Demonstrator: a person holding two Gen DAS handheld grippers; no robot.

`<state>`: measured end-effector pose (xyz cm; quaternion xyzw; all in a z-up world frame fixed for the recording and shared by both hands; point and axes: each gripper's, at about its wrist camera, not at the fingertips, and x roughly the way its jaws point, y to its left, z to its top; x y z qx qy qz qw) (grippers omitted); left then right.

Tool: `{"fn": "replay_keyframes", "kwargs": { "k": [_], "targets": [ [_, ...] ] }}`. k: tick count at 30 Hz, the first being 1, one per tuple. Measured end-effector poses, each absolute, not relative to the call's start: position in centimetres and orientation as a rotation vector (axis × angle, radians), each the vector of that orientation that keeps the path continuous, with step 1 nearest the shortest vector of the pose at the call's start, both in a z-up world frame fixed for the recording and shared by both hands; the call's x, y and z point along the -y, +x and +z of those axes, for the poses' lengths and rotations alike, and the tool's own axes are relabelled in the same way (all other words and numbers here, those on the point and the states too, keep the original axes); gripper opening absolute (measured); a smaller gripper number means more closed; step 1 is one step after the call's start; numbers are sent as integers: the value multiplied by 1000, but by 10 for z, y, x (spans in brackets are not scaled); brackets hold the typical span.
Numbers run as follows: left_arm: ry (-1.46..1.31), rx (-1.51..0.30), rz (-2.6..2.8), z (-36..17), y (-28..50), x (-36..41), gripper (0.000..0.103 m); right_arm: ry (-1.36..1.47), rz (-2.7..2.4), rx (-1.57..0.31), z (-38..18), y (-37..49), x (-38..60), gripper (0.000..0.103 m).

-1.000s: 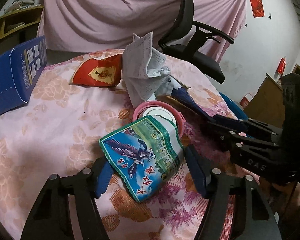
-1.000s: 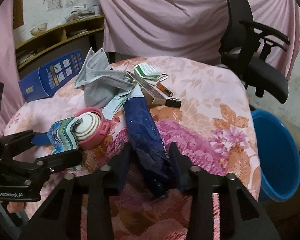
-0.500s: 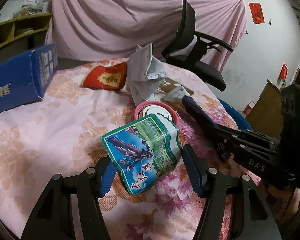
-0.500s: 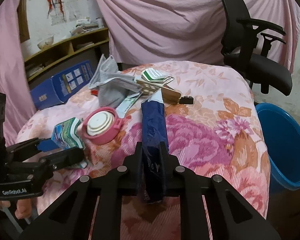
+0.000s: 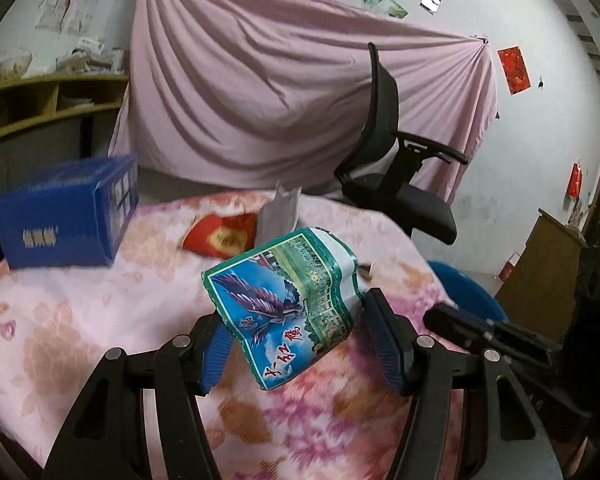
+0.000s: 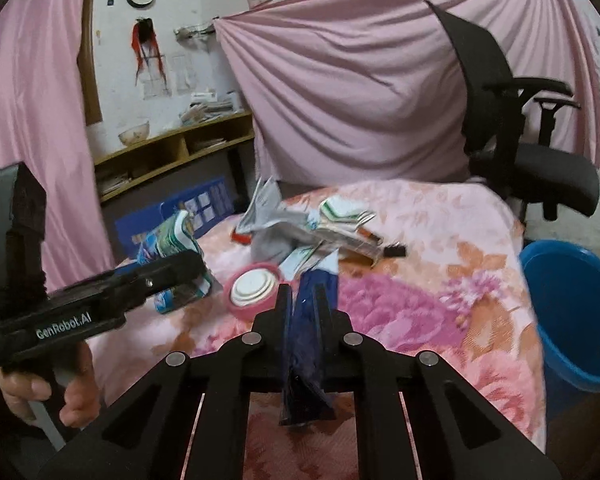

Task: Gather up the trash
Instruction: 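Grasp and lift green bag with left tool while right tool grasps and lifts blue wrapper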

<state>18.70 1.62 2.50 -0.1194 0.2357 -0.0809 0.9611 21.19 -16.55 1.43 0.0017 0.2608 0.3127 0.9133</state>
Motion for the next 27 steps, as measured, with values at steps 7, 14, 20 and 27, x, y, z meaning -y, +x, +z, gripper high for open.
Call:
{"fn": "replay_keyframes", "kwargs": {
  "k": [7, 14, 20, 27],
  "targets": [
    [-245, -514, -139, 25, 194, -20, 57, 34, 676, -686, -6, 230, 163, 12],
    [-260, -622, -87, -4, 196, -41, 57, 39, 658, -749, -12, 237, 158, 40],
    [-275, -640, -75, -11, 191, -52, 57, 28, 677, -786, -15, 238, 148, 44],
    [-292, -651, -71, -13, 185, -58, 57, -15, 686, -781, -13, 229, 137, 48]
  ]
}}
